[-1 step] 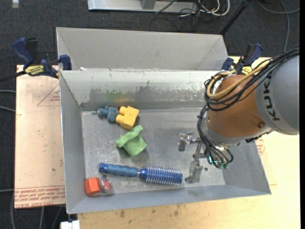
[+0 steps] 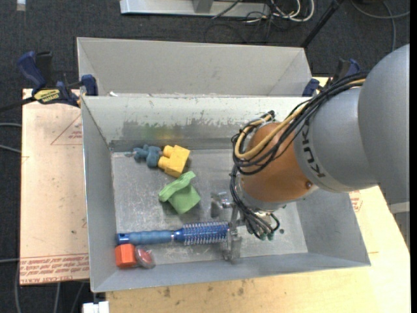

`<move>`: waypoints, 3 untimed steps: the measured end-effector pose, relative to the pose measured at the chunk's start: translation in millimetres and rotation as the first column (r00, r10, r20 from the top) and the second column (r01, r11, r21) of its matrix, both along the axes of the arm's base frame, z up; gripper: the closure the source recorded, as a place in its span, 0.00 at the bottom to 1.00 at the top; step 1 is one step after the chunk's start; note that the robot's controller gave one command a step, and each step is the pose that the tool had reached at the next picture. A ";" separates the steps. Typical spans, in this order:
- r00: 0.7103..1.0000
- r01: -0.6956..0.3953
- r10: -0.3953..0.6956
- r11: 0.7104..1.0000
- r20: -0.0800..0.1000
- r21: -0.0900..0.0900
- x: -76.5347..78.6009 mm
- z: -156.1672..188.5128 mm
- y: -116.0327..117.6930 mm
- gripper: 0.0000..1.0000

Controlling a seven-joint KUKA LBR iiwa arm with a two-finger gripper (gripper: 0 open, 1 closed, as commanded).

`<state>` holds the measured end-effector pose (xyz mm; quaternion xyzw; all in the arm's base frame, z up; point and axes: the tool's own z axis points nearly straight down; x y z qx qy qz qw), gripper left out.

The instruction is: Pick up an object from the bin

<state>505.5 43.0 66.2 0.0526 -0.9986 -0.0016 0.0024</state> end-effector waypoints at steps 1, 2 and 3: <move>1.000 0.005 -0.005 1.000 0.004 -0.002 1.1 3.4 -2.7 1.00; 1.000 0.017 -0.017 1.000 0.016 -0.002 31.6 116.2 -19.5 1.00; 1.000 -0.012 0.012 1.000 0.010 -0.002 31.0 138.0 -8.0 1.00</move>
Offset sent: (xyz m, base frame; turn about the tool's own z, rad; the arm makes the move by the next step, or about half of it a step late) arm 0.0000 0.0000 0.0000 0.0000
